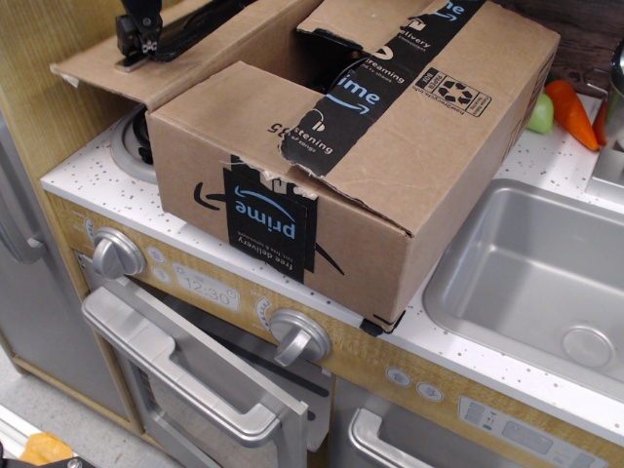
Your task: Open large4fbox flaps
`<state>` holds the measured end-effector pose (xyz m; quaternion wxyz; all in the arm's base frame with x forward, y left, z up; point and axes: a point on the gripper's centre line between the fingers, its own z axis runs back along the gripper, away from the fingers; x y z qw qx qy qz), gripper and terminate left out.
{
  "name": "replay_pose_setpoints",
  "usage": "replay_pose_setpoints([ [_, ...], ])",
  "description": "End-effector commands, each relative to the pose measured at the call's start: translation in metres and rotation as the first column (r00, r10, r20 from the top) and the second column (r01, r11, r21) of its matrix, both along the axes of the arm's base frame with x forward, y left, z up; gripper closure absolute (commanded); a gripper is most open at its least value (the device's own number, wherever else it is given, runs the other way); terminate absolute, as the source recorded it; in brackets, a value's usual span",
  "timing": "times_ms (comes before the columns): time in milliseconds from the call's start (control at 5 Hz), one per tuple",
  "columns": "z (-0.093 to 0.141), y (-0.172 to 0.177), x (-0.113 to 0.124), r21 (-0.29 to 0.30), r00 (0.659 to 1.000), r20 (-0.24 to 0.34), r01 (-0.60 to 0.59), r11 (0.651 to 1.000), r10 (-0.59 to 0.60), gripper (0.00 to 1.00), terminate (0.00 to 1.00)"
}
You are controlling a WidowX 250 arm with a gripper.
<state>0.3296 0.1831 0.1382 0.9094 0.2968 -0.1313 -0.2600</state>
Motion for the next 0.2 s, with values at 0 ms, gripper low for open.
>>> replay_pose_setpoints([
  [0, 0.0214, -0.0189, 0.009, 0.001, 0.999, -0.043, 0.026, 1.0, -0.026, 0.0, 1.0],
])
